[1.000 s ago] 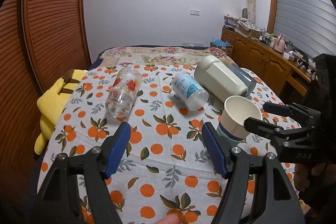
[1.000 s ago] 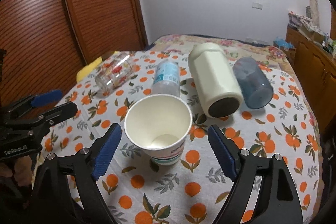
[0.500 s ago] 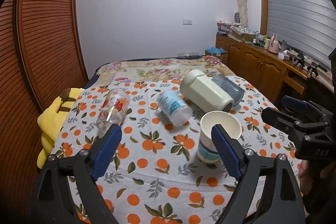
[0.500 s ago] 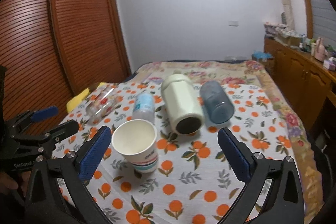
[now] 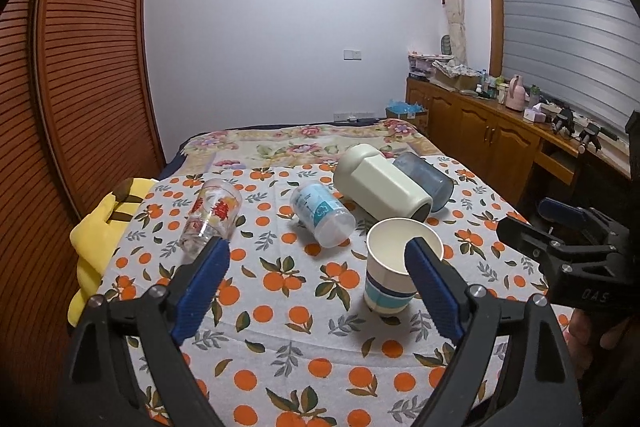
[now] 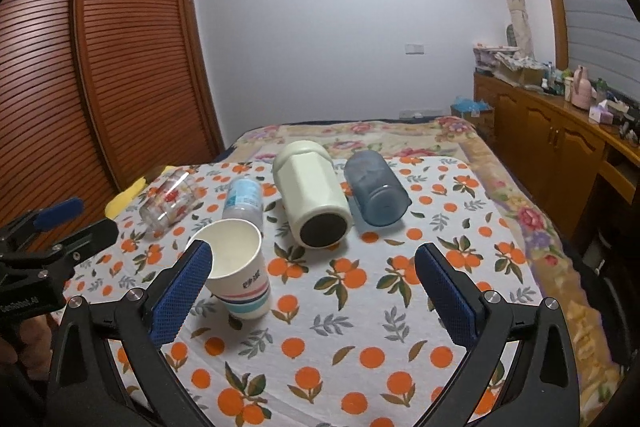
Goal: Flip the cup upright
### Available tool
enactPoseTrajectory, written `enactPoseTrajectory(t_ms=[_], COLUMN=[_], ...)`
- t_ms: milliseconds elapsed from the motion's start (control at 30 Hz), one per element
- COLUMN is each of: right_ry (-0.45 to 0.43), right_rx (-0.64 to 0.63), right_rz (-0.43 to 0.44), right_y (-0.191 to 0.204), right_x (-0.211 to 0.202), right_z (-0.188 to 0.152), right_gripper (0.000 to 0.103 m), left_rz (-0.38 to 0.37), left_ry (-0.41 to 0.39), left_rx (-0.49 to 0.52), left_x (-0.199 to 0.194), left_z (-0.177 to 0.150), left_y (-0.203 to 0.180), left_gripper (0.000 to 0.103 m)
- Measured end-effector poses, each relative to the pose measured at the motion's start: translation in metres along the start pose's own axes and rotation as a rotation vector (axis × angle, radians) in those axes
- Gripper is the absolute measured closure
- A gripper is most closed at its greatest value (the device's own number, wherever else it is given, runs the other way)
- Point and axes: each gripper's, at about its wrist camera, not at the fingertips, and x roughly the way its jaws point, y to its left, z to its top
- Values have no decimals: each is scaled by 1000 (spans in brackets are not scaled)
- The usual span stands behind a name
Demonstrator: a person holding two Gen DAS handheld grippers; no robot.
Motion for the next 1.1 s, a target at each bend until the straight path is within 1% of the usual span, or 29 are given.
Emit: enactPoseTrajectory(t_ms=[333,1100], right_ry=[-3,-8], right_rx=[-6,-9], right_rz=[-1,-2], right_y=[1,3], right_x=[-1,-1], right_z=[-1,1], right_gripper=[0,0], left_rz=[12,11], left_ry=[-2,-6], left_rx=[-4,-3], left_x=[-2,-3], left_z=[-2,-3], left_y=[2,3], left_gripper=[13,13])
